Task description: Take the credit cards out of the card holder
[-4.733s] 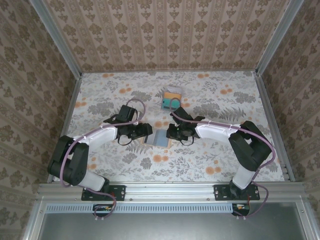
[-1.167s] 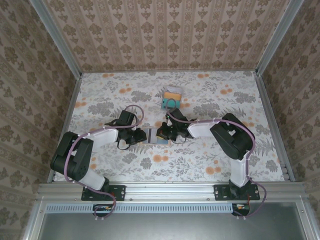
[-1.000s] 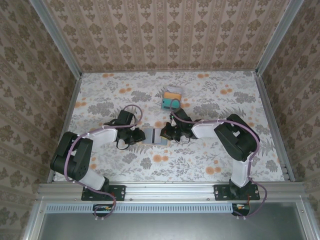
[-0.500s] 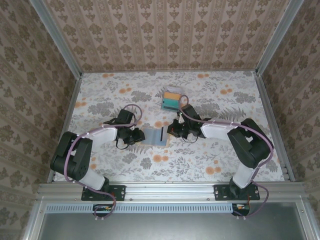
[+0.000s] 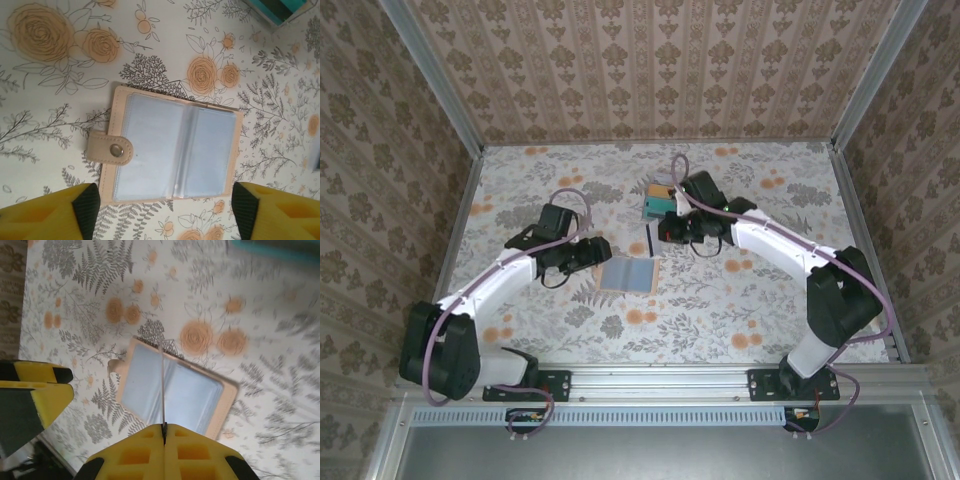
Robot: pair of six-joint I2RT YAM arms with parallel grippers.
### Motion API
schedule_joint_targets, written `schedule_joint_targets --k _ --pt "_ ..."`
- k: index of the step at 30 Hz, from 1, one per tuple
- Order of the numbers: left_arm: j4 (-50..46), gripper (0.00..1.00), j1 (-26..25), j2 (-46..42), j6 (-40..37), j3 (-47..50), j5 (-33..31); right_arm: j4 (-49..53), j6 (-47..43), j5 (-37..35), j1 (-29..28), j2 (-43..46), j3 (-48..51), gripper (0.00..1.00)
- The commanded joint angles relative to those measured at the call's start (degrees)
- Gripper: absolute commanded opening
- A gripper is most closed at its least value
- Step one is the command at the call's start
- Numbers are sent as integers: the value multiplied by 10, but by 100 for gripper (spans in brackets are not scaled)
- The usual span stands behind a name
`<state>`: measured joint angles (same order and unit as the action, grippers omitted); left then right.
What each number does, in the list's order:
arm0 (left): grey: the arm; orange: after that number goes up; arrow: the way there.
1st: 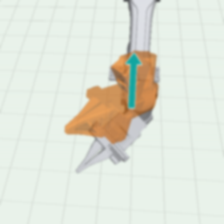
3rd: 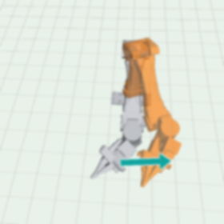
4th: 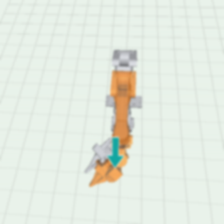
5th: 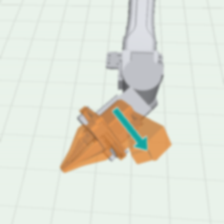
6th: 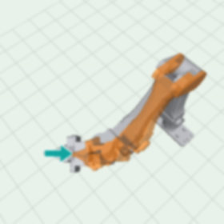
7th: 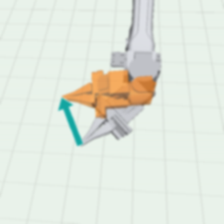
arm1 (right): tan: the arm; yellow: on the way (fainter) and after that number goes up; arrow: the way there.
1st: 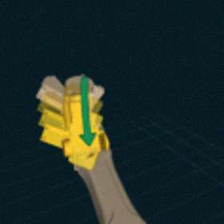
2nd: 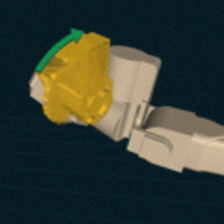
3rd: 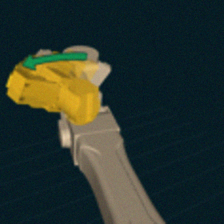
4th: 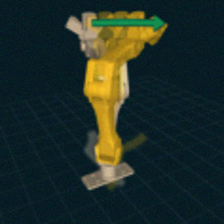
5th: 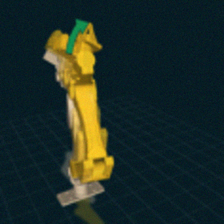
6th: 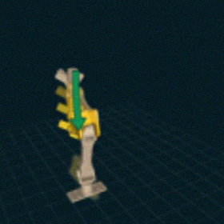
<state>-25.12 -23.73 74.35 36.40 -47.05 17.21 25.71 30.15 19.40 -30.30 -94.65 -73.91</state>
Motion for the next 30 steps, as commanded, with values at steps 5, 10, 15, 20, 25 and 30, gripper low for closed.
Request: schedule_joint_targets --k 5,10,15,20,25,30 --pt "-37 80 9 -51 7 -8 -21 169 -242 -78 29 -69 -175 0" --pt "-47 82 9 -80 13 3 -28 157 -385 -96 30 -98 -232 0" --pt "-57 83 10 -105 17 15 -33 149 -494 -161 29 -124 -275 0" --pt "-64 84 10 -118 22 23 -34 171 -589 -227 26 -177 -346 0" --pt "-79 84 10 -125 20 18 -38 168 -677 -274 23 -224 -381 0" --pt "-92 84 11 -134 21 18 -42 130 -731 -296 22 -250 -381 0"
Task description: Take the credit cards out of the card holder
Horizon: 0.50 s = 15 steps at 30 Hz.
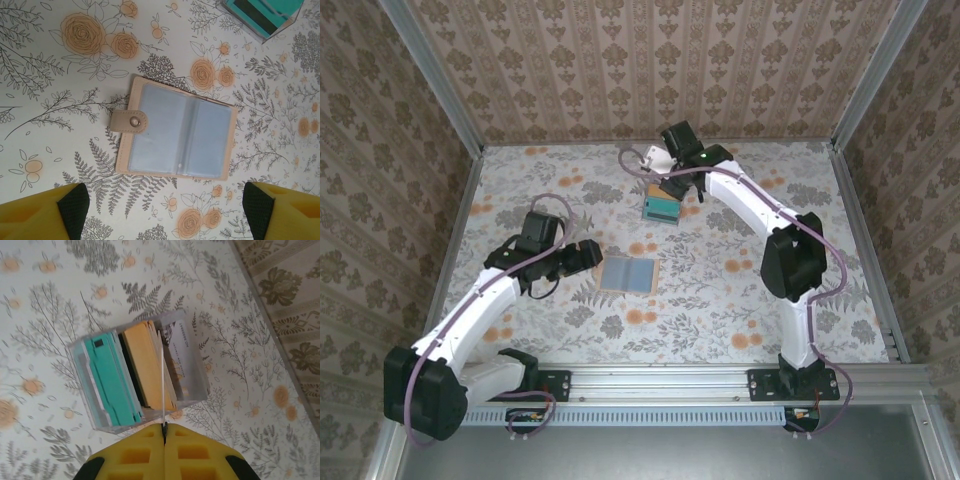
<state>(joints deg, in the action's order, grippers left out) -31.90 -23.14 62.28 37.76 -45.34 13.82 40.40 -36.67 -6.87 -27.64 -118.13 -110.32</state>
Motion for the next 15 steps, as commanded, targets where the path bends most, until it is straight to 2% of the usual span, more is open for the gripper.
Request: schedule_joint_targets --k 1,15 --pt "-28 84 6 -13 6 -2 -8 -25 -70 -37 -4 -21 -18 0" --pt "-53 85 15 -4 -3 -21 -14 -77 -106 -66 6 -95 -50 0"
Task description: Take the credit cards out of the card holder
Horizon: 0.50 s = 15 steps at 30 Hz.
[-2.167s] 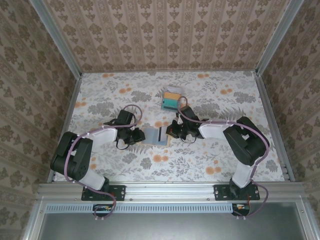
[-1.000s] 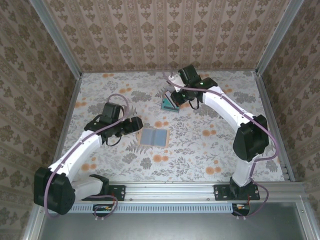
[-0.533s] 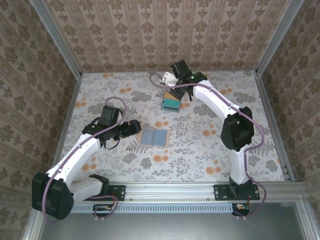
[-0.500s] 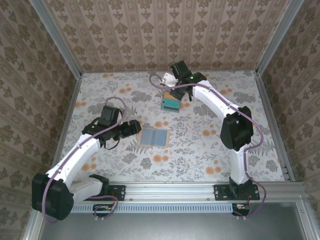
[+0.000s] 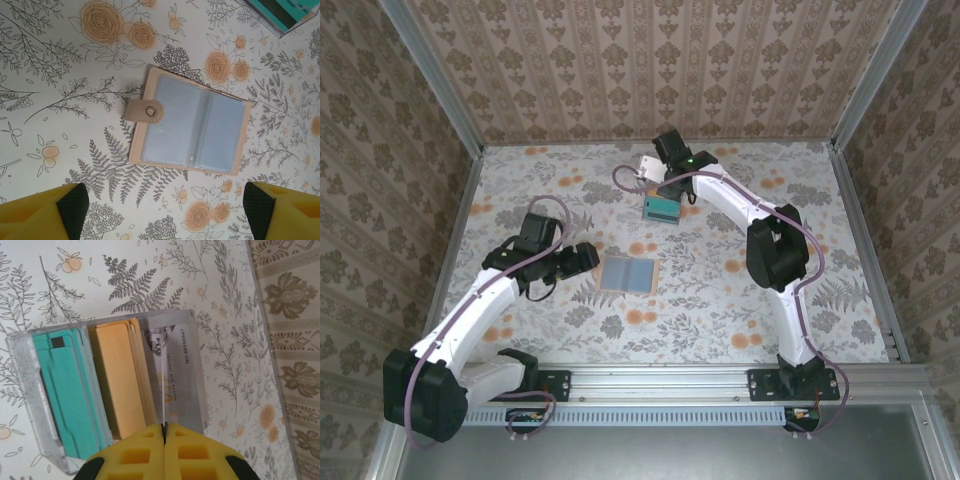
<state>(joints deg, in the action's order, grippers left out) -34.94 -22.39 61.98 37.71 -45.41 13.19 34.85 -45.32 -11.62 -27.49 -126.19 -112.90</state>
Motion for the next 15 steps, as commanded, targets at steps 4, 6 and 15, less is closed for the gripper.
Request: schedule_joint_targets --k 4,6,15 --pt "-16 85 10 7 -2 -21 -5 -21 -22 -9 8 -17 -32 0" --pt "-11 85 11 12 -1 -20 -3 -15 -22 2 8 -18 -32 0" --pt "-4 85 13 31 -3 -22 3 -6 -16 20 12 -37 -29 0"
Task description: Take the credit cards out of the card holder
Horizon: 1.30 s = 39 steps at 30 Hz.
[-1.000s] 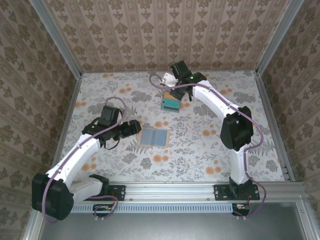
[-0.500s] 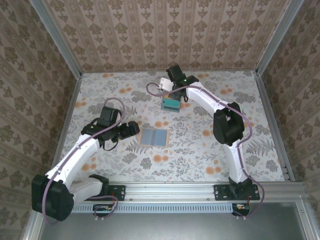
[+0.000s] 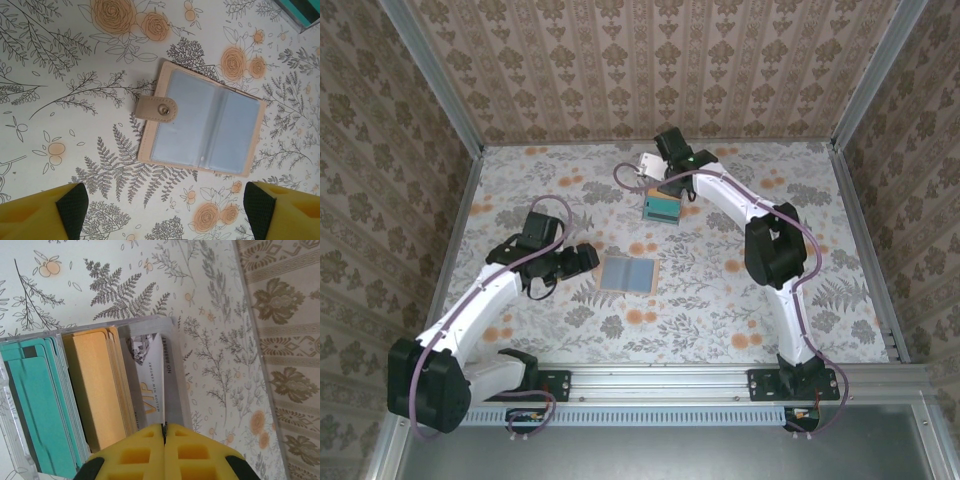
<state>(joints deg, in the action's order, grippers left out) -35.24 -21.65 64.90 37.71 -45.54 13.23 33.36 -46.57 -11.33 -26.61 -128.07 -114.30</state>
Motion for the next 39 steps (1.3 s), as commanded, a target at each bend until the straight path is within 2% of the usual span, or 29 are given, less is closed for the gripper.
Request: schedule_joint_targets --k 1,4,6,7,8,10,11,18,29,35,39 --pt "-1 85 6 2 -4 -21 3 9 -2 18 4 -20 -16 0" --pt "0 85 9 2 -4 -19 4 7 3 20 4 -25 -16 0" --pt "2 85 10 2 -4 -19 5 -2 6 11 6 -28 -16 14" --pt "2 85 10 3 -3 -19 6 -9 9 4 6 -29 -17 15" --pt "1 85 10 3 -3 -19 7 -19 12 -7 7 -30 -17 22" --pt "2 85 11 3 -2 -19 7 -59 26 -47 8 -34 -16 48" --pt "2 85 11 3 -2 -18 7 -72 29 -63 9 -34 -18 51" --pt "6 86 11 -1 0 -14 12 -92 63 -98 12 -26 -23 45" --pt "16 86 11 -15 2 -3 27 -73 136 -94 12 14 -1 44" --pt "64 83 5 -6 8 10 69 -29 274 -43 11 83 17 45" --pt "89 82 -12 25 9 8 76 -16 405 24 5 158 92 44"
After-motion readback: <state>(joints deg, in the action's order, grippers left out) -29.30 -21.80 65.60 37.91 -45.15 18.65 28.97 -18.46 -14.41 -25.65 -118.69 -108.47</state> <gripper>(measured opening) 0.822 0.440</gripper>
